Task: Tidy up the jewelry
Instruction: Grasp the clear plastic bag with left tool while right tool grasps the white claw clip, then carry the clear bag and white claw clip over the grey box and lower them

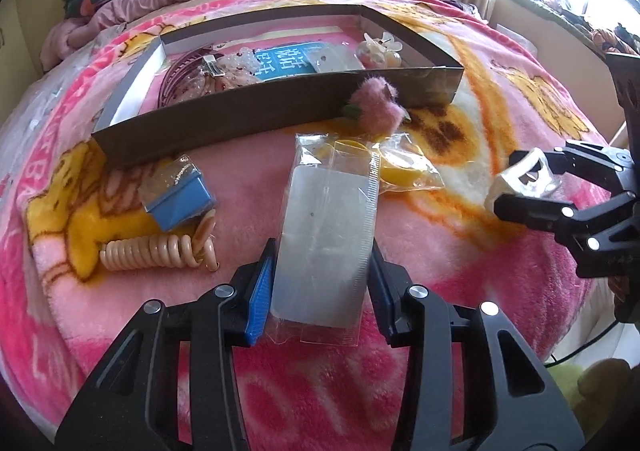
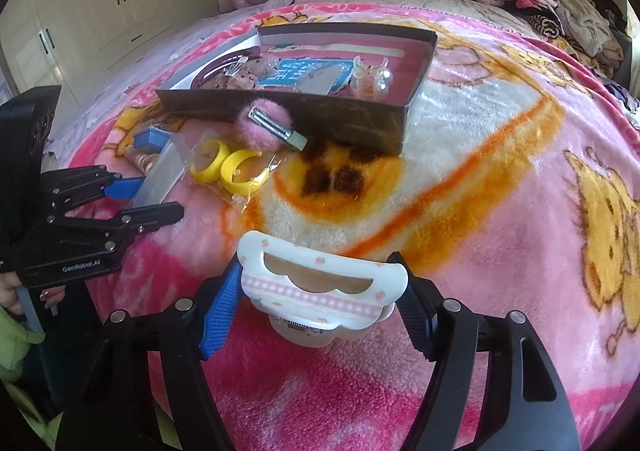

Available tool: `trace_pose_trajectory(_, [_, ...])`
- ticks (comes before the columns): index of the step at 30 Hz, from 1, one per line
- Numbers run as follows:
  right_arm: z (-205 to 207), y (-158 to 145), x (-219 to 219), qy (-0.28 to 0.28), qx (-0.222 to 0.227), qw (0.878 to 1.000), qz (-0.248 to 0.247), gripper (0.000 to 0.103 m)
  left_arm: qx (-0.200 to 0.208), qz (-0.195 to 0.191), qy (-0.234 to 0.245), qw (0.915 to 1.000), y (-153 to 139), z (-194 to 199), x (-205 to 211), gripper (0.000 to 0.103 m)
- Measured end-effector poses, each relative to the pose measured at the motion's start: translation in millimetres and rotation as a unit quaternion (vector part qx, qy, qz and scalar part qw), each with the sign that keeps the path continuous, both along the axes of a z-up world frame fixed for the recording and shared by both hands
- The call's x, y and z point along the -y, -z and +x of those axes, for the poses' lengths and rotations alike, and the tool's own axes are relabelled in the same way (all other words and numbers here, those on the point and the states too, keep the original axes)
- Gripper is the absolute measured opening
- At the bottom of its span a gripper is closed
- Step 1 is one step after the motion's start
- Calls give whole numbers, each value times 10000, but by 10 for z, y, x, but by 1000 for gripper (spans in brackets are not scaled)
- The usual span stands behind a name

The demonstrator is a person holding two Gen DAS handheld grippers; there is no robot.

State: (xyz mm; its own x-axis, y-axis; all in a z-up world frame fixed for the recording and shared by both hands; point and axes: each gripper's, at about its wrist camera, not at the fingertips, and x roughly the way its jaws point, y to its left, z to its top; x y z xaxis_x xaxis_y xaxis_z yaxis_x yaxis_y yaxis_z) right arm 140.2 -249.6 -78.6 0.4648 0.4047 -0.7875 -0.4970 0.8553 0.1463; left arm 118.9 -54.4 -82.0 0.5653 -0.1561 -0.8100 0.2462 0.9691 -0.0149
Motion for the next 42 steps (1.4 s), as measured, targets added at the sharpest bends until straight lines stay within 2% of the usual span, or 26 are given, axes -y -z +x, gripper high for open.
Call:
trace_pose_trajectory(8, [26,-144,-64,-32,134,9999,-42,68,241,-208,-67,9995,-238,-86,-82,34])
trace_pose_trajectory(16, [83,-324,-229,-173,292,9994,6,68,452,-389,-352,9976,-441,-93,-286,34])
trace_pose_trajectory(33, [323,-653,-689,-495,637,9965,205,68,657,-559,-805,9930,-611,-77,-664,34])
trace_pose_trajectory(42, [443,-704,-892,-626,698,9951,318,68,682,-591,-1066,9902,-648,-30,-898,34])
